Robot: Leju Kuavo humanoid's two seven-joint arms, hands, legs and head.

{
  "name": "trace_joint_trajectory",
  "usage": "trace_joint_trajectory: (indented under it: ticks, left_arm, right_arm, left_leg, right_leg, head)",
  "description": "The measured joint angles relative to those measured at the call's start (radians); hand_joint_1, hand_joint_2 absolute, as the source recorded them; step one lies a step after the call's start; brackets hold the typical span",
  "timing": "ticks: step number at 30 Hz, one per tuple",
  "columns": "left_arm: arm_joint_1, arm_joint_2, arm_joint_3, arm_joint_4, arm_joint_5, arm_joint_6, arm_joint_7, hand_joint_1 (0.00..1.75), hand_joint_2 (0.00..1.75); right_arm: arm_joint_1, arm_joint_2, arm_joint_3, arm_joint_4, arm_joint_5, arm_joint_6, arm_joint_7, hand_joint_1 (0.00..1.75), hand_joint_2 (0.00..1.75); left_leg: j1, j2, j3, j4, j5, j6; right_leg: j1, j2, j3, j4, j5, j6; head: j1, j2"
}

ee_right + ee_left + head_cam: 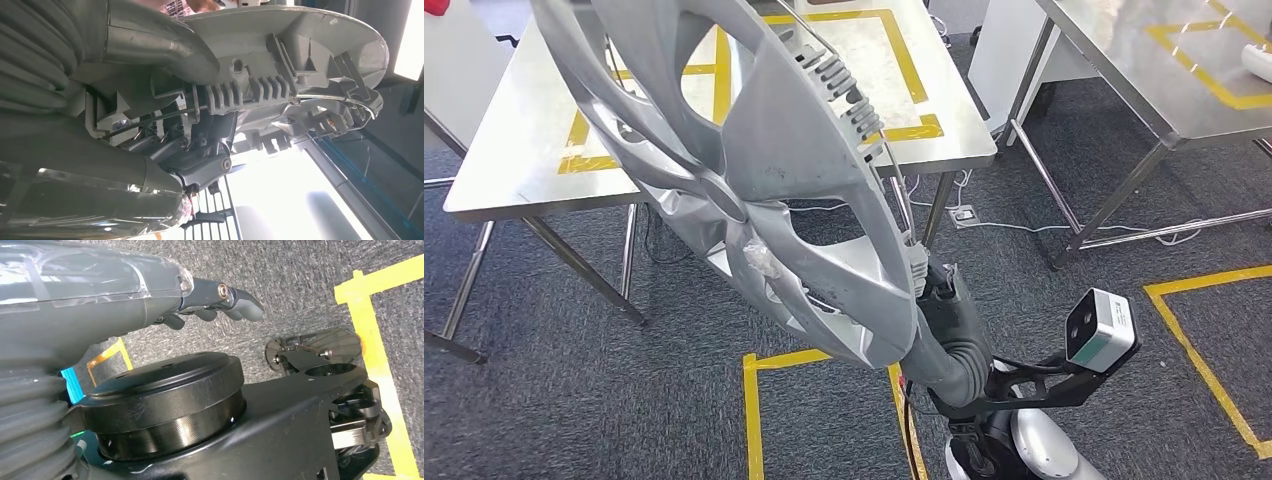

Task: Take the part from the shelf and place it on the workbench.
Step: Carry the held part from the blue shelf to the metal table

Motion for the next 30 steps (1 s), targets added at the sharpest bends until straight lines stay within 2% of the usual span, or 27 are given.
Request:
trace_joint_trajectory:
  ticks: [30]
  left_arm:
    - [0.0,0.0,0.0,0.0,0.01,-0.006,0.029,0.0,1.75]
  right_arm:
    - [0.001,0.0,0.0,0.0,-0.002,0.003,0.0,1.75,1.75]
  left_leg:
    - [-0.002,0.0,0.001,-0.001,-0.001,0.002]
  right_leg:
    - [-0.003,0.0,0.006,-0.007,0.001,0.002]
  head:
    - [0.001,0.0]
